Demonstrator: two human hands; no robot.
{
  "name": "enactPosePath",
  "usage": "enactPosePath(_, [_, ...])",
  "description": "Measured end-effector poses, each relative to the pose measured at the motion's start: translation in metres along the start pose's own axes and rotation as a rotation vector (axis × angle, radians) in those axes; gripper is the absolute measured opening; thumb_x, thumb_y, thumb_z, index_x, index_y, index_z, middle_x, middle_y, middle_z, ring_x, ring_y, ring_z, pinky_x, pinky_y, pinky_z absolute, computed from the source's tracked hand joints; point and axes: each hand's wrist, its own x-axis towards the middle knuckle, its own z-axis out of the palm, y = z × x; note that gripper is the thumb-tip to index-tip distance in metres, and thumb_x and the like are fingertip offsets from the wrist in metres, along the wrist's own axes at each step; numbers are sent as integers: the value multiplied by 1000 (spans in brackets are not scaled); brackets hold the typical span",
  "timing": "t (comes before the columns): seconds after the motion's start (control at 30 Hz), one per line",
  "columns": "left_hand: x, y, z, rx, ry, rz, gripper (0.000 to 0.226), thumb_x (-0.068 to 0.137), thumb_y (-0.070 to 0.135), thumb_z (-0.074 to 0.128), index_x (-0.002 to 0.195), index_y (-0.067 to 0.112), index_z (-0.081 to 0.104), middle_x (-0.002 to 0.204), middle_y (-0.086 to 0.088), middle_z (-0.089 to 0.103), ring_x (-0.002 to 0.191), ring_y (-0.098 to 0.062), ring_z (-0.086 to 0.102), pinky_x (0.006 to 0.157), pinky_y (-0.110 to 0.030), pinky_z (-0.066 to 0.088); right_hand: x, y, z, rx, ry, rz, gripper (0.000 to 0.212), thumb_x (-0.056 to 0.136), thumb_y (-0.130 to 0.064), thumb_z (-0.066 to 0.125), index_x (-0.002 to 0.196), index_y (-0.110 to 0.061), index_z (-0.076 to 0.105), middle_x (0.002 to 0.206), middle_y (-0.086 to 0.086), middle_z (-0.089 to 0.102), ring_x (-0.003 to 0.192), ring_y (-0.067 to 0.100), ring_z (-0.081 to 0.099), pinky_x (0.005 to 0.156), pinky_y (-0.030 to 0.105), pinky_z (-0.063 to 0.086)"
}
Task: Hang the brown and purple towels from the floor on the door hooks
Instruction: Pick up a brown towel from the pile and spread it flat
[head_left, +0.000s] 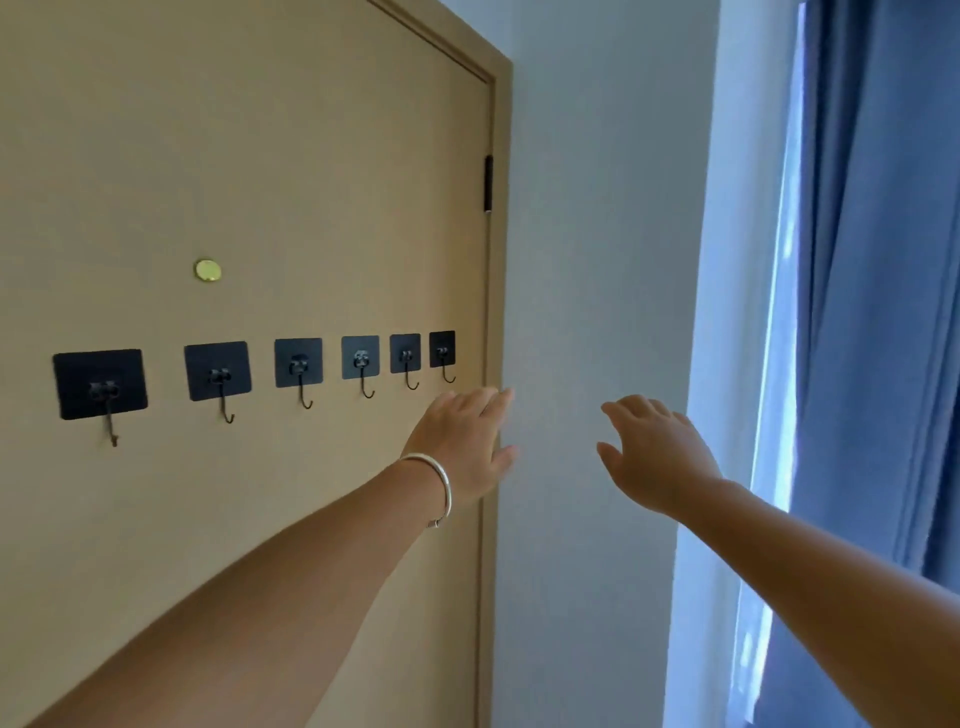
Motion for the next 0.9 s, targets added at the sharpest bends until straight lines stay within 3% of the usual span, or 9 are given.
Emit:
enactPosePath(0.5, [128, 279, 63, -302, 74, 432, 67, 97, 48, 38, 152, 16, 18, 155, -3, 28, 142, -18, 25, 118, -36, 15, -150, 244, -79, -324, -38, 434, 46, 91, -39, 52, 131, -17, 50, 129, 5, 54, 119, 26, 50, 97, 38, 39])
enactPosePath(0.9, [139, 508, 42, -656, 136, 894, 70, 97, 52, 38, 153, 18, 15, 155, -5, 29, 141, -25, 28, 115, -41, 21, -314, 299, -195, -696, -124, 917, 49, 91, -37, 55, 134, -15, 49, 134, 7, 54, 122, 28, 51, 98, 43, 44])
